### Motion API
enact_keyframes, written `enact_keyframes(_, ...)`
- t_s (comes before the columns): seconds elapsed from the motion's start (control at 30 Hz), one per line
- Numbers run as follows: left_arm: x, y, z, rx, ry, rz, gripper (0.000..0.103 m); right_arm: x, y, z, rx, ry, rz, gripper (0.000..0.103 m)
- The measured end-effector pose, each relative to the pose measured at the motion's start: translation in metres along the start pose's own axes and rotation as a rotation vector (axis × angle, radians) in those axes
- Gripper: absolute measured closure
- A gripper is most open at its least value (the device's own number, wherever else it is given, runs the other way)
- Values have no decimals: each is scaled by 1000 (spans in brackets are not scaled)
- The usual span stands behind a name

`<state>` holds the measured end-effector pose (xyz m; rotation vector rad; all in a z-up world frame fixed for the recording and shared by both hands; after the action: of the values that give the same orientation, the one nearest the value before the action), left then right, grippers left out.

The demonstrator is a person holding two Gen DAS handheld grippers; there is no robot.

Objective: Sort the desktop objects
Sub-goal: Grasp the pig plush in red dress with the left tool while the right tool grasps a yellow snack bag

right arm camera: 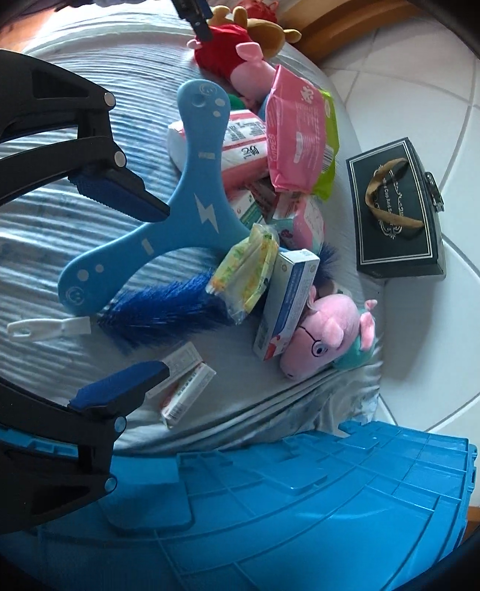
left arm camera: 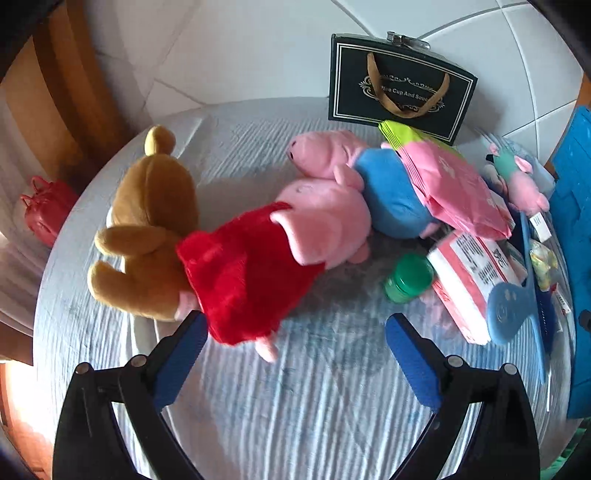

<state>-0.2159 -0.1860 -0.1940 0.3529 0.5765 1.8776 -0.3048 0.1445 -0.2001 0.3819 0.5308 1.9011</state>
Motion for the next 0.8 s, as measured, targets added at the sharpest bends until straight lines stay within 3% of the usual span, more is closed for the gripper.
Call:
enact_keyframes(0.13, -5, 37, -18, -9, 53, -134, 5, 2, 11, -8, -7, -12, 0, 24)
enact_keyframes(0.23, -7, 53, -51, -93, 119, -263, 5, 1, 20, -12, -2, -6, -1, 18)
enact_keyframes(0.37, 3, 53, -85, -201, 98, -362, 3, 4, 35, -24, -15, -34, -2, 14)
enact_keyframes(0.57, 16, 45, -109, -305, -1, -352, 0, -3, 51, -56, -64, -22, 8, 7)
enact_keyframes(0.67, 23, 30, -120, -312, 74, -439, 0, -11, 53, -72, -87, -2, 37, 5)
enact_keyframes(0.73, 22, 30, -127, -303, 98, -418, 3, -12, 55, -81, -91, -3, 46, 6)
enact_keyframes(0.77, 20, 30, -128, -307, 88, -381, 5, -12, 56, -88, -100, -2, 45, 8)
enact_keyframes(0.8, 18, 33, -128, -303, 80, -357, 7, -12, 57, -92, -106, -1, 41, 23)
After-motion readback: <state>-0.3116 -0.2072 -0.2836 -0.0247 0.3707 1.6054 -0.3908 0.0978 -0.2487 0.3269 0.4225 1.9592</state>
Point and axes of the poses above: each gripper's, at about its wrist camera, not at the fingertips, and z roughly against the way its jaws point, x to its right, y to its top, the point moved 6 cm from there along -z, roughly the way its jaws point, and after that the axes turned 3 degrees about x, right-handed, at the moved point
